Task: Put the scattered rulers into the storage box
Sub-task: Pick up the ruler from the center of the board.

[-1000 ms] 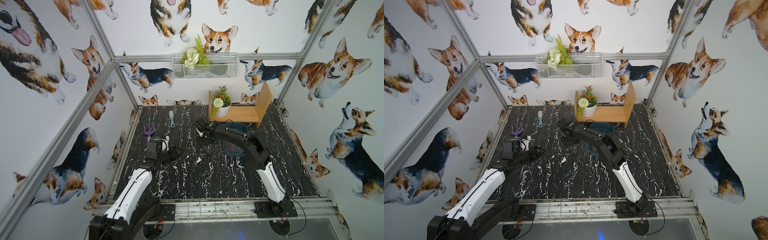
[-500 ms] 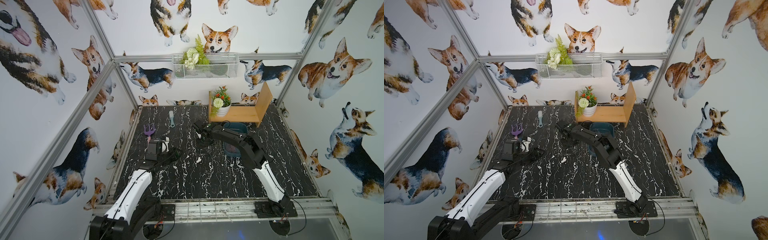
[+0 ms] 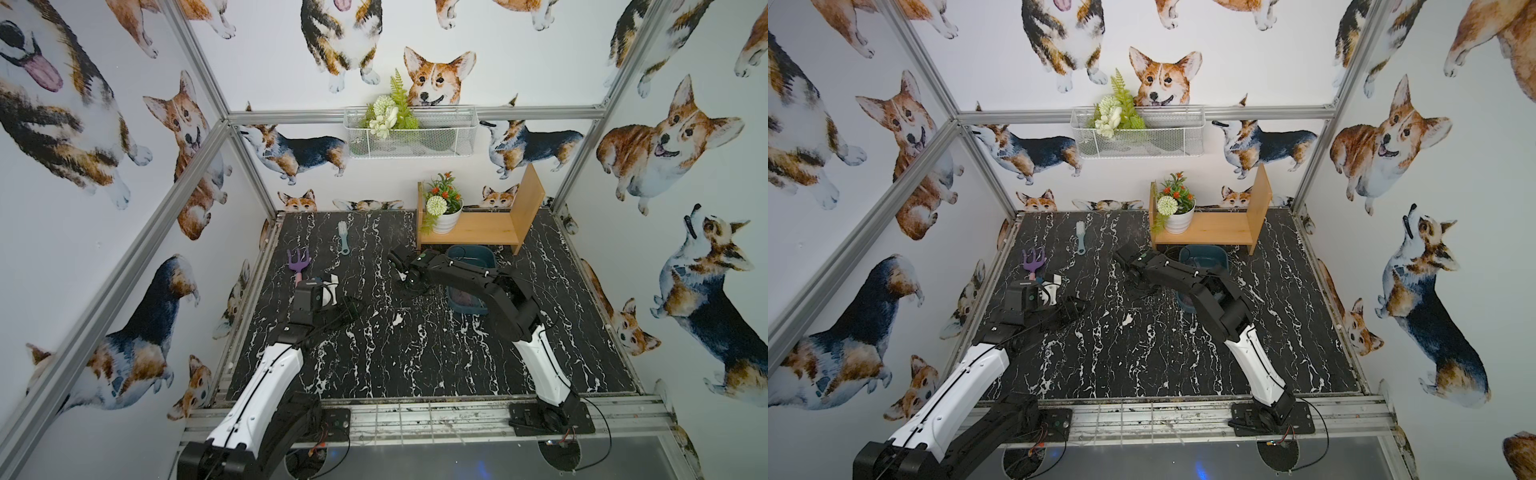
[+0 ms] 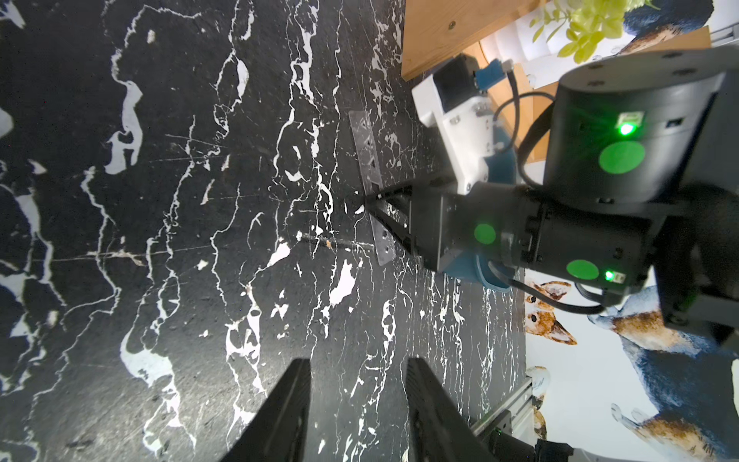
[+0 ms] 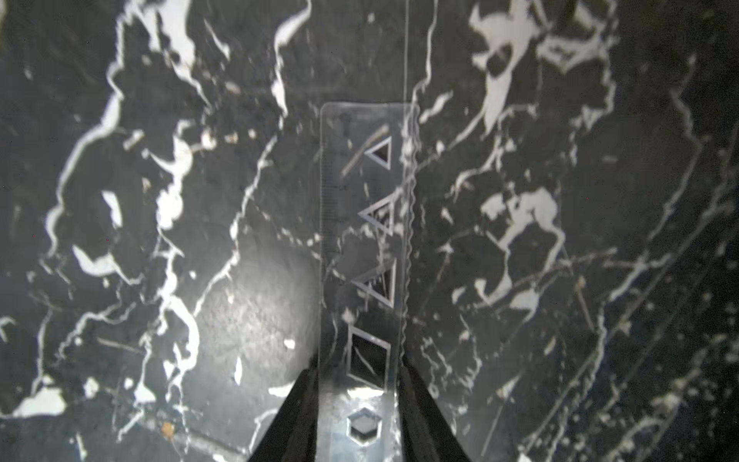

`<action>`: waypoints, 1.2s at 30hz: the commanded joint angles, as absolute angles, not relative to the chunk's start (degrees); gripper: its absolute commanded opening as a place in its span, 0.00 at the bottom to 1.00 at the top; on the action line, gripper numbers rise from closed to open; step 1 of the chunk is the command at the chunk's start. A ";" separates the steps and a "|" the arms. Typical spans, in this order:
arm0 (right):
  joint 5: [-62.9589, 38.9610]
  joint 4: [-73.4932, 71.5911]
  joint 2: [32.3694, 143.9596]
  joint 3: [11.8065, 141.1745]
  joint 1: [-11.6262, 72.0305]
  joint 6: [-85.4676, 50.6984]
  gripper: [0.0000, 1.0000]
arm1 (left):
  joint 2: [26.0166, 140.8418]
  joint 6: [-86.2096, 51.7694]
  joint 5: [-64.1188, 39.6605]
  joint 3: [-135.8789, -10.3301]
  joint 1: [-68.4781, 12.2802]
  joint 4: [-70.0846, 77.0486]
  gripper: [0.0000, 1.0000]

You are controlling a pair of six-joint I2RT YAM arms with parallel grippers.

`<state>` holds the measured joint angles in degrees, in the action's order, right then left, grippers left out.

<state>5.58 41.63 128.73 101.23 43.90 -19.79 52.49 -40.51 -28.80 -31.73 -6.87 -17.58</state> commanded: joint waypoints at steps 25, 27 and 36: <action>7.36 37.84 112.71 84.15 52.60 -28.91 0.62 | 47.20 -40.91 -29.38 -30.42 -6.79 -19.31 0.47; 7.22 37.38 112.16 84.03 50.98 -28.03 0.70 | 47.36 -40.96 -29.27 -30.49 -6.77 -19.26 0.47; 5.73 37.09 114.83 86.36 45.21 -23.53 0.99 | 49.69 -40.52 -28.96 -31.11 -6.77 -18.68 0.47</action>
